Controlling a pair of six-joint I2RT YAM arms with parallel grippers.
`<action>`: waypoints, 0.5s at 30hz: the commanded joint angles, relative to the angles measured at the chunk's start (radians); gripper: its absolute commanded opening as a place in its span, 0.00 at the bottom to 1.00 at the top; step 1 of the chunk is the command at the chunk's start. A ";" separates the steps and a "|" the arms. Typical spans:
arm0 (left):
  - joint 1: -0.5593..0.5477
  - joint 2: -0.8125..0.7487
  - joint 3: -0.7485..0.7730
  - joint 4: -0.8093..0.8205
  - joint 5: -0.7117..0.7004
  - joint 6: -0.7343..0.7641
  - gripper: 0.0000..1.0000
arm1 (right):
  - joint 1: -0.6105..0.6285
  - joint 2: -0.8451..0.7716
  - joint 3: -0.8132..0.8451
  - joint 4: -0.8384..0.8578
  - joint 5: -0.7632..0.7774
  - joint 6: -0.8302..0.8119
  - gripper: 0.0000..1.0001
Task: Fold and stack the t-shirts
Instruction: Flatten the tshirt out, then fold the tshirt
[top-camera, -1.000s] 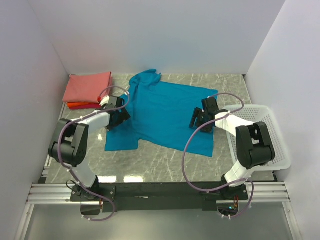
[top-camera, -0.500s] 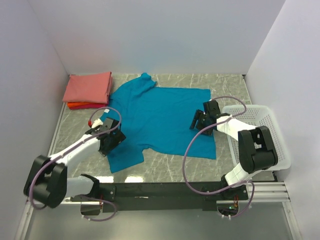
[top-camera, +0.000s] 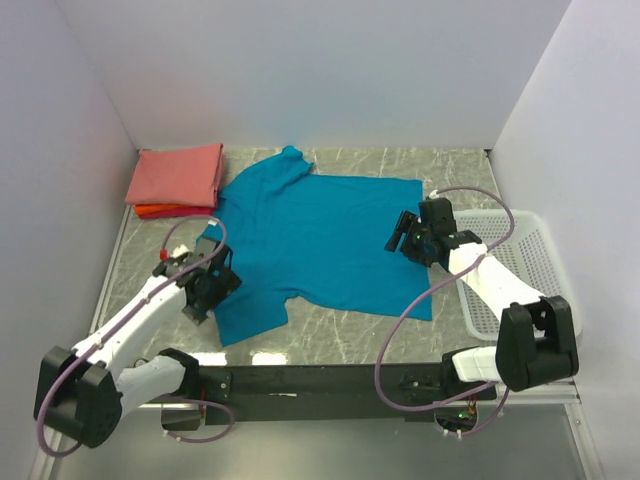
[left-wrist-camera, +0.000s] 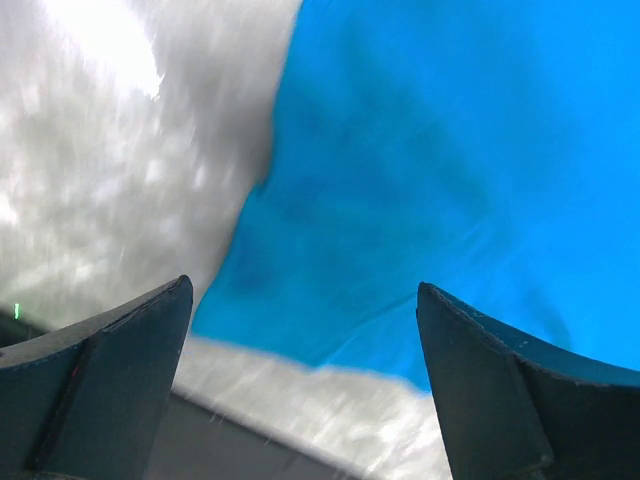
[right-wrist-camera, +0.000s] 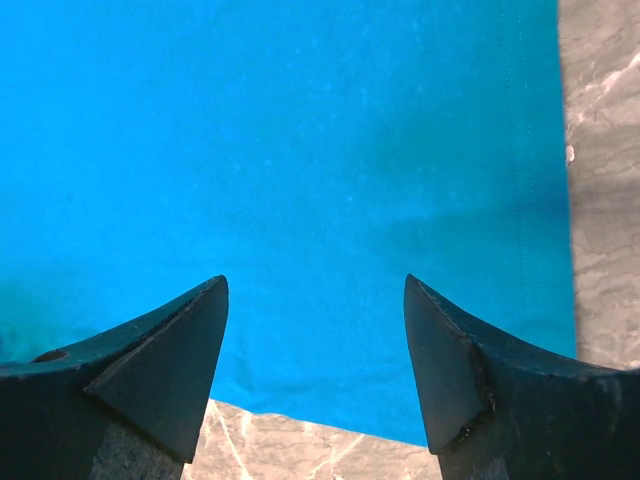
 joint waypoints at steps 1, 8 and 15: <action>-0.011 -0.093 -0.081 -0.089 0.182 -0.066 0.99 | 0.007 -0.023 -0.026 -0.020 0.025 0.024 0.78; -0.011 -0.107 -0.208 -0.054 0.252 -0.100 0.90 | 0.007 -0.020 -0.037 -0.012 0.017 0.030 0.78; -0.024 -0.030 -0.231 0.012 0.226 -0.111 0.44 | 0.007 -0.028 -0.045 -0.024 0.025 0.030 0.78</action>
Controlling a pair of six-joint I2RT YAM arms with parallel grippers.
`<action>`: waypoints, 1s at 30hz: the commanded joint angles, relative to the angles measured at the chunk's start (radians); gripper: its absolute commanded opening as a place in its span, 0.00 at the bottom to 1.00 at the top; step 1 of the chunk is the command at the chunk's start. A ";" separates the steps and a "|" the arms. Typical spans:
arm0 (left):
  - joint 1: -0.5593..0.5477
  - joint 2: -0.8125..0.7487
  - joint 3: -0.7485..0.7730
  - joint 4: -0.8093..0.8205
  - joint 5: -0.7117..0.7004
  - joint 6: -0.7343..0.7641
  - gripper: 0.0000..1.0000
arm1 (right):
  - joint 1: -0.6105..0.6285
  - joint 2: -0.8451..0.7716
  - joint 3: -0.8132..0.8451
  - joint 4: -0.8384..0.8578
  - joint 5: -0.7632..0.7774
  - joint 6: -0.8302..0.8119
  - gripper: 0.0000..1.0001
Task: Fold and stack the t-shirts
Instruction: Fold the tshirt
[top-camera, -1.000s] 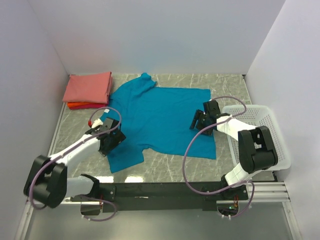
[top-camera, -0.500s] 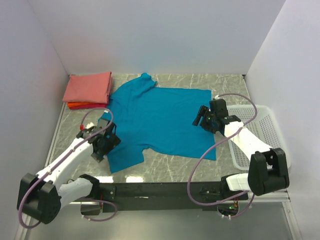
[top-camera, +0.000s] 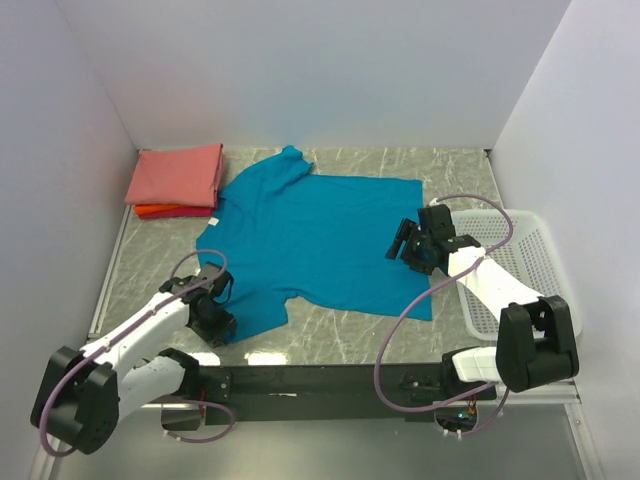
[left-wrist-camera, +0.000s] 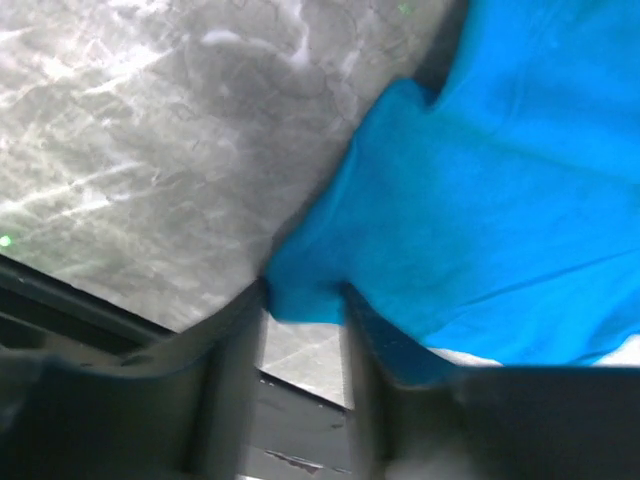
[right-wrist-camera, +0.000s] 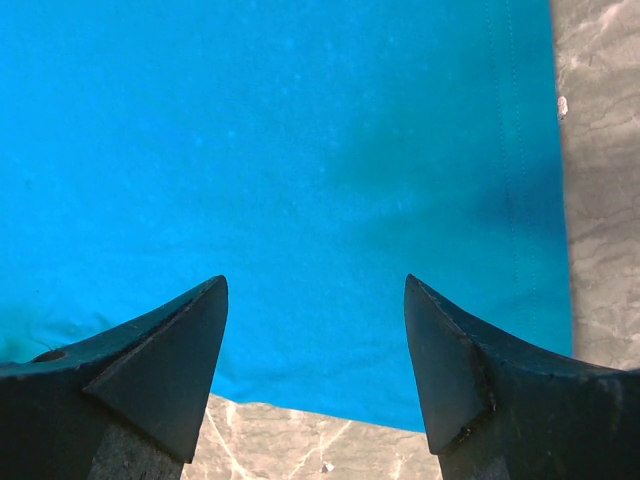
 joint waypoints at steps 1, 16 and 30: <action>-0.004 0.040 -0.011 0.042 -0.001 -0.005 0.37 | 0.006 -0.025 -0.004 -0.015 0.030 0.007 0.78; -0.013 -0.055 0.040 -0.061 0.012 -0.008 0.01 | 0.007 -0.340 -0.215 -0.305 0.067 0.112 0.78; -0.113 -0.141 0.117 -0.223 0.075 -0.008 0.01 | 0.007 -0.505 -0.332 -0.375 0.114 0.330 0.77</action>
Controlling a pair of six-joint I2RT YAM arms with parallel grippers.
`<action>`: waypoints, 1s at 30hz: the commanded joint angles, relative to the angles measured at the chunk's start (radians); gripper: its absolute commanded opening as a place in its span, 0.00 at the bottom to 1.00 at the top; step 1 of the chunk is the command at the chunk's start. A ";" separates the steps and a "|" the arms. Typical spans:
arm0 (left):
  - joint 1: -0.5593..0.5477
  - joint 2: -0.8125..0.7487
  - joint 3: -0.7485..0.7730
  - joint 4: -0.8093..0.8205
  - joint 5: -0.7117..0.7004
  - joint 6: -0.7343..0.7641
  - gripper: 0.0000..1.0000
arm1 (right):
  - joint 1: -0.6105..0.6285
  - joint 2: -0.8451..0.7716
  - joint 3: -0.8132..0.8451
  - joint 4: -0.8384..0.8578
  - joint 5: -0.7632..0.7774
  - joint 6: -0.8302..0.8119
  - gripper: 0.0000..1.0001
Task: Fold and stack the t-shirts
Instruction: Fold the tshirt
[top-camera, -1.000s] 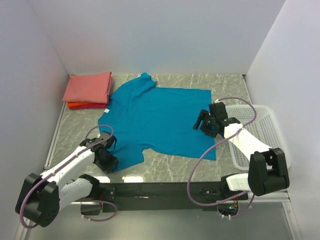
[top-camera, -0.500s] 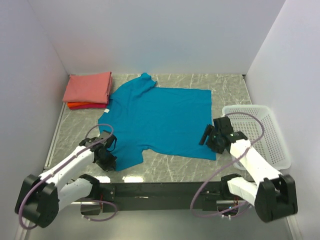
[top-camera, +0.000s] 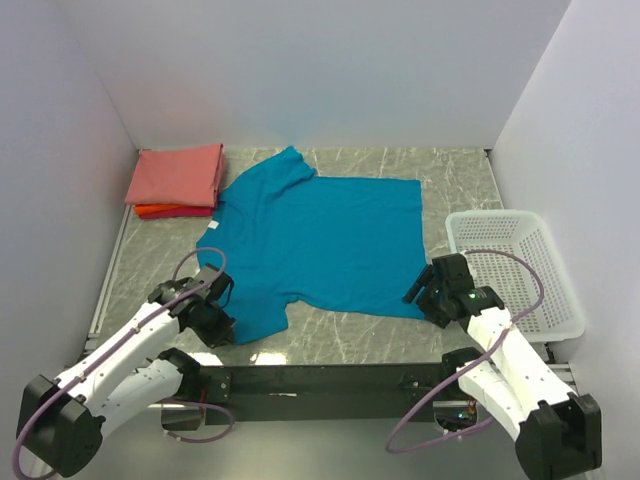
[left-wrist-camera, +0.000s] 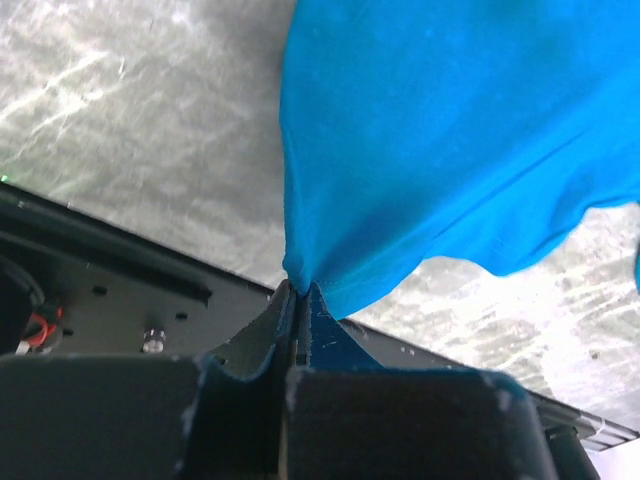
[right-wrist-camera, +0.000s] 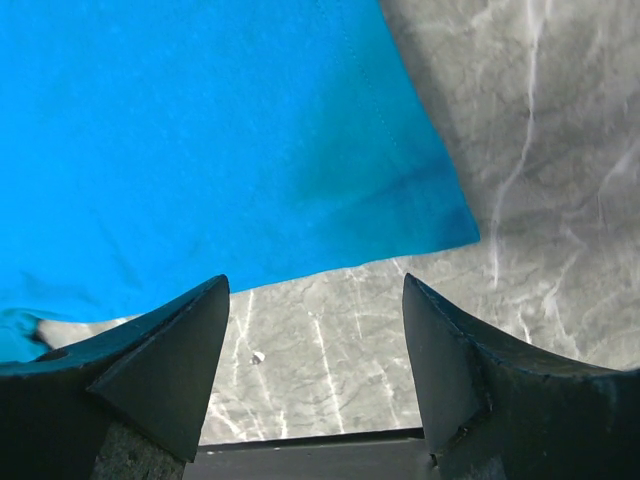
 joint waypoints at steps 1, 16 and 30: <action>-0.013 0.001 0.069 -0.093 0.015 -0.020 0.01 | -0.001 -0.025 -0.032 -0.079 0.047 0.090 0.77; -0.015 0.052 0.128 -0.033 -0.090 -0.008 0.01 | 0.121 0.150 -0.055 0.059 0.093 0.146 0.73; -0.013 0.072 0.160 -0.028 -0.143 -0.009 0.01 | 0.125 0.240 -0.012 0.100 0.151 0.142 0.41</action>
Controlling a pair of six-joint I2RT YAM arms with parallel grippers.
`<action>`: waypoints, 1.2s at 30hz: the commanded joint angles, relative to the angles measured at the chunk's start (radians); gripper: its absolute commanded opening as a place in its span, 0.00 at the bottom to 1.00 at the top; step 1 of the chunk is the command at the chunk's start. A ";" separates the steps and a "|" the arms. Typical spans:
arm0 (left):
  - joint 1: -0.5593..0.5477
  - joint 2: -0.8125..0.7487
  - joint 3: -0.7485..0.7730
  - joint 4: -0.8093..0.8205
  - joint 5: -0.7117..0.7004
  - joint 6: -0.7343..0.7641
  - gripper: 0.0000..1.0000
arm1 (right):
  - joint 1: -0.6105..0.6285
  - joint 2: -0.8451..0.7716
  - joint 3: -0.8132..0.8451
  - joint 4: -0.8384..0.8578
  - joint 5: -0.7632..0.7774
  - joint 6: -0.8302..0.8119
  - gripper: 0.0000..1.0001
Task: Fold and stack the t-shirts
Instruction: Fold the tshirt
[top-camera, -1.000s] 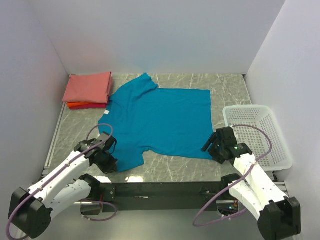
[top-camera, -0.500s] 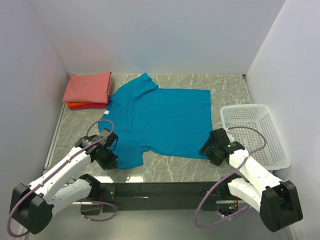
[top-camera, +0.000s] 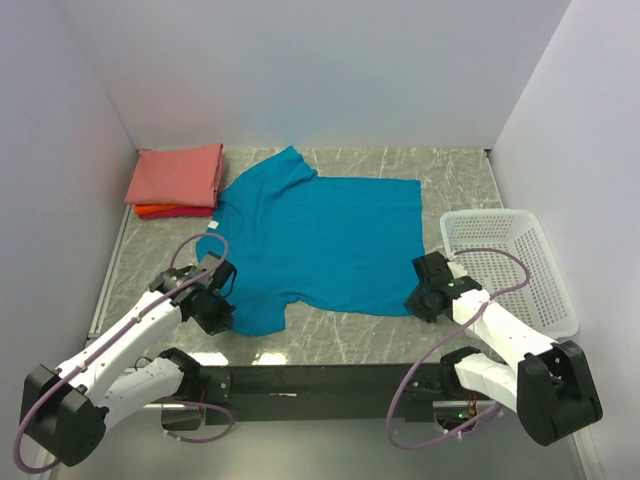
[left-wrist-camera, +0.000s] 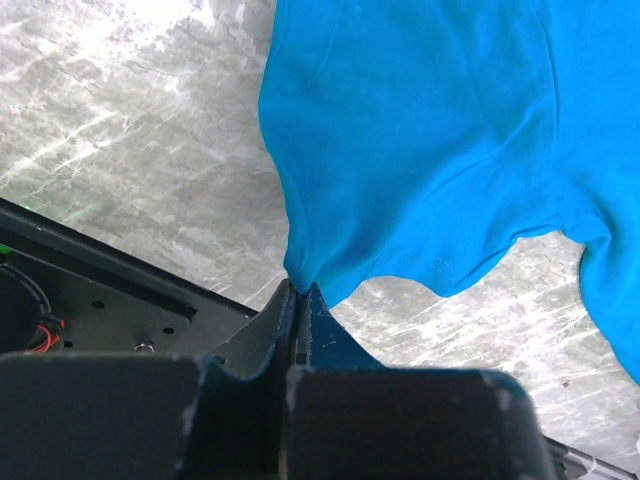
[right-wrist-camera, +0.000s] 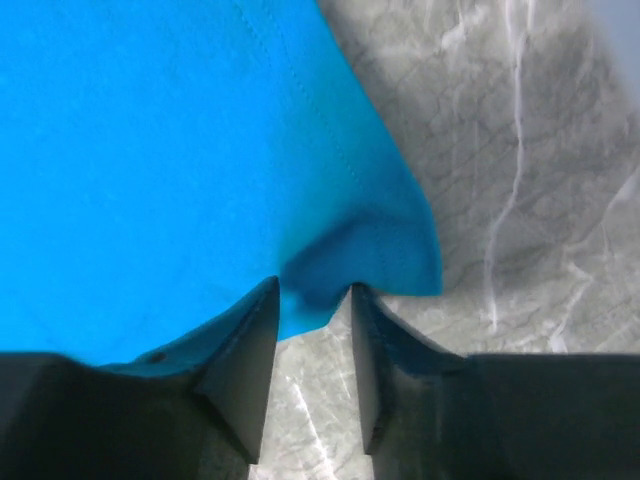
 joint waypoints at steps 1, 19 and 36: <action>-0.003 0.004 0.042 0.001 -0.036 -0.010 0.01 | 0.007 0.028 0.015 -0.006 0.007 0.008 0.30; 0.040 0.140 0.316 0.222 -0.158 0.082 0.01 | 0.005 0.128 0.320 -0.141 0.045 -0.192 0.00; 0.249 0.472 0.583 0.395 -0.083 0.220 0.01 | -0.121 0.375 0.641 -0.192 -0.005 -0.345 0.00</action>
